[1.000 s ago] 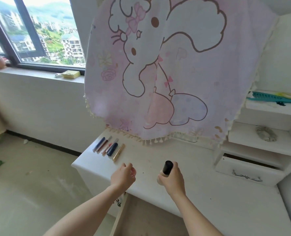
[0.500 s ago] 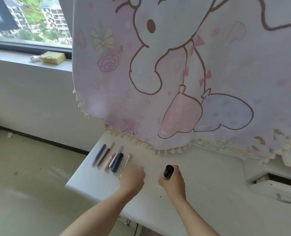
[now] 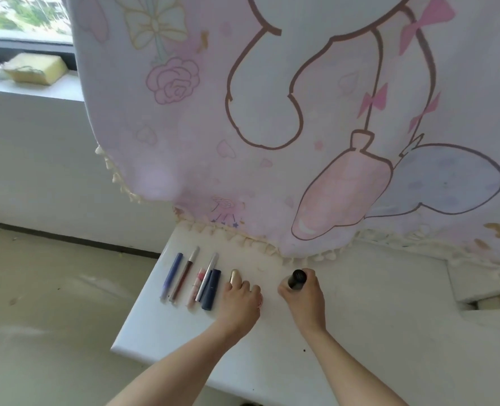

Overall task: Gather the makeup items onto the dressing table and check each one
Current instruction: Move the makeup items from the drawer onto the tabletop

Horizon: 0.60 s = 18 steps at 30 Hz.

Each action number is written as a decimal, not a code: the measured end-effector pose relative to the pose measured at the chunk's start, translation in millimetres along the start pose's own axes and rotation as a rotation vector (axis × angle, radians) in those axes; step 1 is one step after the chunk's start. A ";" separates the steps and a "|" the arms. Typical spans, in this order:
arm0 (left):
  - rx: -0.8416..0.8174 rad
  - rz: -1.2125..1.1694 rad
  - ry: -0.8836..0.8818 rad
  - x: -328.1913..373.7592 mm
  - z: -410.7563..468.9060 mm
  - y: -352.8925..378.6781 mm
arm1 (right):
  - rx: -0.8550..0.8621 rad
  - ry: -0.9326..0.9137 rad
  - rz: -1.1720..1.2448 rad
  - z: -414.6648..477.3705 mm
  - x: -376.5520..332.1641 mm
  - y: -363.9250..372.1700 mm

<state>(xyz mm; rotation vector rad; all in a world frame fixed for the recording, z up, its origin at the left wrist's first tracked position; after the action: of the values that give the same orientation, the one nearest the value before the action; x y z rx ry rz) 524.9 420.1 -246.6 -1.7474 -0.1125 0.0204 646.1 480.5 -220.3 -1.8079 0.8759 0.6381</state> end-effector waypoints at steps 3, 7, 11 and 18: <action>0.018 -0.015 0.001 -3.4 0.6 5.5 | 0.011 0.019 0.018 0.1 5.3 2.7; 0.050 -0.009 0.031 -5.1 -2.5 6.7 | -0.014 -0.015 -0.021 0.4 6.2 5.9; 0.082 -0.023 0.027 -5.3 -4.5 7.4 | -0.067 0.036 -0.030 3.1 4.4 8.0; 0.107 -0.138 0.000 24.2 -34.0 -10.6 | -0.042 0.060 -0.031 -34.6 38.0 -32.5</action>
<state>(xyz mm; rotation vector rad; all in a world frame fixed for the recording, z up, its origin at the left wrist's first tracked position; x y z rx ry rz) 550.9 390.7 -228.9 -1.6296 -0.2278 -0.0737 696.1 445.9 -218.1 -1.8832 0.8784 0.5894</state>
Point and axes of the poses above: each hand's wrist, its own z-axis towards the middle knuckle, its own y-axis out of the palm, x = y × z, the point moved 1 cm from there along z, towards the middle knuckle, and after that the axes turned 7 degrees about y, right-handed, at the moved point
